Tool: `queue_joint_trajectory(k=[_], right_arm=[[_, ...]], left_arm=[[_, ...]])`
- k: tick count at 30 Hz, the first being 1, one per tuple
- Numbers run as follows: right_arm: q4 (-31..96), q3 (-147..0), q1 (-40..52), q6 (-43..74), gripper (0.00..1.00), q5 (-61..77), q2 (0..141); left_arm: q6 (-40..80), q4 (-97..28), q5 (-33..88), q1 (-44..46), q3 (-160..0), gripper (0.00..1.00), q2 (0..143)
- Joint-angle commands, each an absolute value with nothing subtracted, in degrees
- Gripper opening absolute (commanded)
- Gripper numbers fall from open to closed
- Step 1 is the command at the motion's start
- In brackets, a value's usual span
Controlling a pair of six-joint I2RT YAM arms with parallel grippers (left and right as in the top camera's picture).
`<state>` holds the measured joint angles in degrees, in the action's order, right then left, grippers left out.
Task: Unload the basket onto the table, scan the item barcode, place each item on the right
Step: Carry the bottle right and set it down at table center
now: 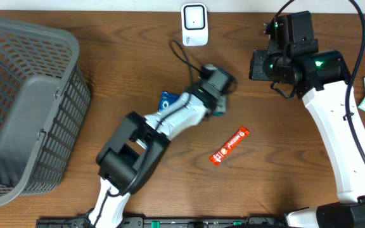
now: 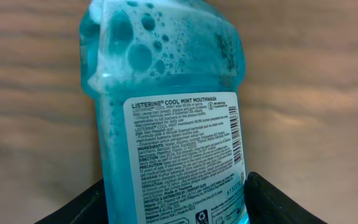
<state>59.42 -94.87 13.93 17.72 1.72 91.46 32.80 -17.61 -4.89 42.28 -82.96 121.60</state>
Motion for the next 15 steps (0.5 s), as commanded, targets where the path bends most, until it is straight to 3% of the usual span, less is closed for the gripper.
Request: queue_joint_trajectory(k=[1, 2, 6, 8, 11, 14, 15], right_arm=[[60.01, -95.5, 13.87, 17.1, 0.01, 1.61, 91.5], [60.01, -95.5, 13.91, 17.1, 0.01, 1.61, 91.5], [60.12, -95.5, 13.8, 19.38, 0.06, 1.61, 91.48], [60.27, -95.5, 13.69, 21.08, 0.18, 1.61, 91.48], [60.6, -95.5, 13.47, 23.14, 0.52, 1.58, 91.48], [61.1, -95.5, 13.47, 25.28, 0.66, 1.61, 91.48], [61.3, -95.5, 13.47, 25.78, 0.79, 1.63, 91.48]], left_arm=[[32.14, -19.25, -6.72, 43.92, -81.28, 0.84, 123.33], [32.12, -19.22, -6.72, 44.34, -81.28, 0.98, 123.31], [30.52, -19.29, -6.76, 44.6, -81.3, 0.98, 121.91], [29.45, -19.73, -8.45, 44.53, -81.3, 0.98, 119.96], [27.14, -22.11, -14.17, 44.56, -81.3, 0.98, 114.89], [23.38, -25.54, -17.78, 44.51, -81.3, 0.98, 108.53], [21.78, -26.81, -17.89, 44.42, -81.3, 0.98, 105.8]])
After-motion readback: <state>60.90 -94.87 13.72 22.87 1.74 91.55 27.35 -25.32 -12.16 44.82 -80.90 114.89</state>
